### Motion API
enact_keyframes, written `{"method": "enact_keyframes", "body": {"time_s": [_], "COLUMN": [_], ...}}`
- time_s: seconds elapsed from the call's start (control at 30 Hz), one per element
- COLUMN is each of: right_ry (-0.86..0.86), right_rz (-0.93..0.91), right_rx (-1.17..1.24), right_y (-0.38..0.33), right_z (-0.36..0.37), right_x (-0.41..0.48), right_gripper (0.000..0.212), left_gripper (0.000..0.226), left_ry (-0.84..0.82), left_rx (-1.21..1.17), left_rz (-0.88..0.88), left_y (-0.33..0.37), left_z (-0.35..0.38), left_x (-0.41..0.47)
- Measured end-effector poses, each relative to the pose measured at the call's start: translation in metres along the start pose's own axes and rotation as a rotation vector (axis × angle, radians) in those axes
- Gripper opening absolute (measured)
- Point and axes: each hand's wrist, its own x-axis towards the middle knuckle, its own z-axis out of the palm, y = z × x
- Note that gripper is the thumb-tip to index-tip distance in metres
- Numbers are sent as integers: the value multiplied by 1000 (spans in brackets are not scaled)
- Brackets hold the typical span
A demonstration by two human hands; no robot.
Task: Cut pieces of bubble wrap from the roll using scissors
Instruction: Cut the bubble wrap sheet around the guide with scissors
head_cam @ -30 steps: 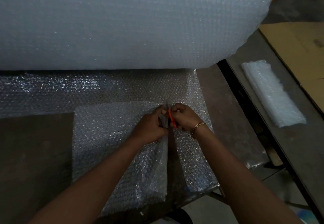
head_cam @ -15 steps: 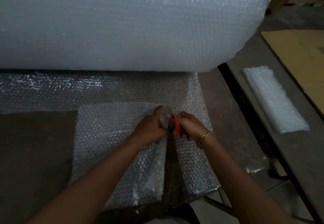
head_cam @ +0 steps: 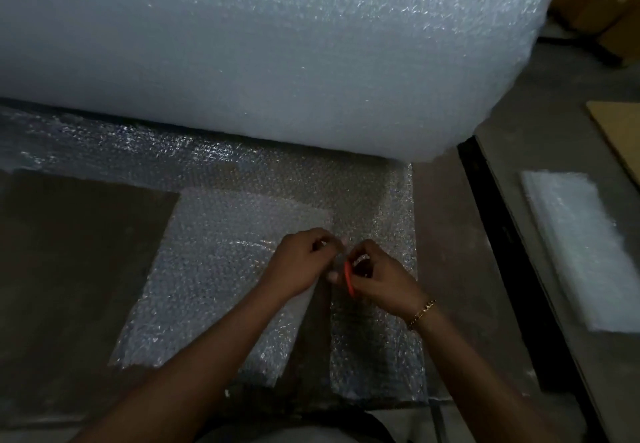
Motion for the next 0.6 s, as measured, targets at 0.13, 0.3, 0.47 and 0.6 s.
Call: {"method": "enact_keyframes", "body": {"time_s": [0.13,0.3,0.47,0.6], "right_ry": [25,-72,-149,-94], "right_rz": [-173,-166,-75,-120], "right_rx": [-210,117,253,152], "right_y": [4,13,17,19], "right_z": [-1,-10,-25,-28], "right_x": [5,10,16,25], "right_gripper": [39,46,38,45], "left_gripper": [26,20,31,29], "left_ry": [133,244,263,268], "left_rx": [-117,-234,-214,-277], "left_rz": [-94,-162,-141,-198], "left_y": [12,26,26,20], "left_z": [17,27,33,35], "left_x": [-8,-6,5,16]}}
